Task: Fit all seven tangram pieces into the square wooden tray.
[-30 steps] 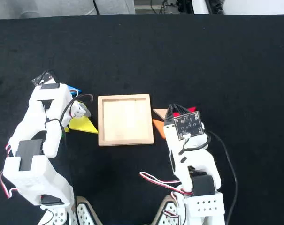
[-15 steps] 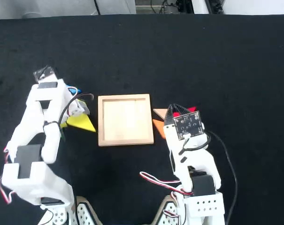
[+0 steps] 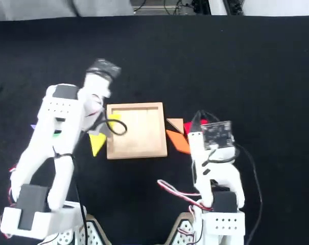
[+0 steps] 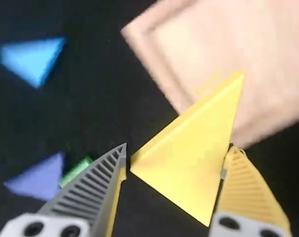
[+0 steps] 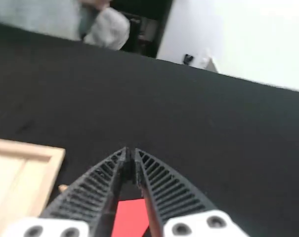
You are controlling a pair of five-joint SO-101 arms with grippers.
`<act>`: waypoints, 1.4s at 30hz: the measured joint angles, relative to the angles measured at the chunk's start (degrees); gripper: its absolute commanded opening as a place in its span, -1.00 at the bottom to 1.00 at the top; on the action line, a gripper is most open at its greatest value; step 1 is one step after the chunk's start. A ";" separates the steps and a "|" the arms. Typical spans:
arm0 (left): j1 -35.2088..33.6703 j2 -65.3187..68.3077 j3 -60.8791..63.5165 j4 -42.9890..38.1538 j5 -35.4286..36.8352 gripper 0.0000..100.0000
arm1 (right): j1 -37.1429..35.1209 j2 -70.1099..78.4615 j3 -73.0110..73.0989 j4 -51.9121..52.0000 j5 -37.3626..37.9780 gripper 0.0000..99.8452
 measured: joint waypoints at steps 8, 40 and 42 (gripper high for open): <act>9.58 -0.44 -5.71 0.62 -25.85 -0.50 | 9.93 0.00 0.00 -3.43 -9.23 -0.97; 20.04 27.96 -24.18 0.70 -31.82 -0.32 | 14.68 0.00 0.00 -5.63 -10.29 -0.97; 20.04 27.96 -24.79 0.70 -31.82 -0.32 | 14.68 0.00 0.00 -5.63 -10.29 -0.97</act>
